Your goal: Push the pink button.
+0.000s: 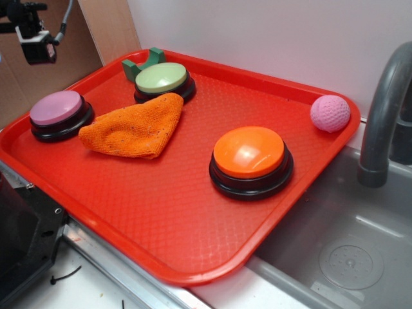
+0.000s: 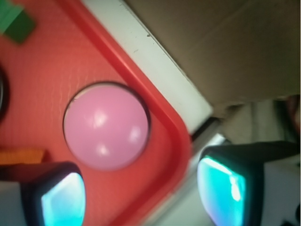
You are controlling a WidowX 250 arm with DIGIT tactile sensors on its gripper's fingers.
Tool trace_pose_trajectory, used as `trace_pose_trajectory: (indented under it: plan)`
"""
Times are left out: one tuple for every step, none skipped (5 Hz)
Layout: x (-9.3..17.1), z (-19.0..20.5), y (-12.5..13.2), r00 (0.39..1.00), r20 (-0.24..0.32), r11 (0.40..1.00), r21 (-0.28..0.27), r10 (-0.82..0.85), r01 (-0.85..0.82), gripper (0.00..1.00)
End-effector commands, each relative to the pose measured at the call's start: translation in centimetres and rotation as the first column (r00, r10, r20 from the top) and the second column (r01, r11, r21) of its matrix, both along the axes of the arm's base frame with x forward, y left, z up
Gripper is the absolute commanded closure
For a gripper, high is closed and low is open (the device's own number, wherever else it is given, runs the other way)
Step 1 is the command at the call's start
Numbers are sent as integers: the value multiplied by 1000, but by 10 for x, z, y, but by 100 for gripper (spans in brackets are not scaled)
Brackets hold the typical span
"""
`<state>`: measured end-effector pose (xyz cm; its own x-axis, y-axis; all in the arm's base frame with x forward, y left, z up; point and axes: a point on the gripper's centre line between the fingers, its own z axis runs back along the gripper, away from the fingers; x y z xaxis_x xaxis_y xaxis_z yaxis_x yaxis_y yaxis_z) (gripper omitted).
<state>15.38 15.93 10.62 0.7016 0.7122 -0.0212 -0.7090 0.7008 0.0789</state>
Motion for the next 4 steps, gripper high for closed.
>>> trace_pose_trajectory:
  plan:
    - [-5, -20, 6, 995, 97, 999, 53, 2, -7, 0]
    - [2, -26, -10, 991, 131, 997, 72, -18, 8, 0]
    - [9, -30, -14, 990, 143, 997, 78, -20, 9, 0]
    - [15, -39, -16, 988, 146, 997, 73, -39, 28, 0]
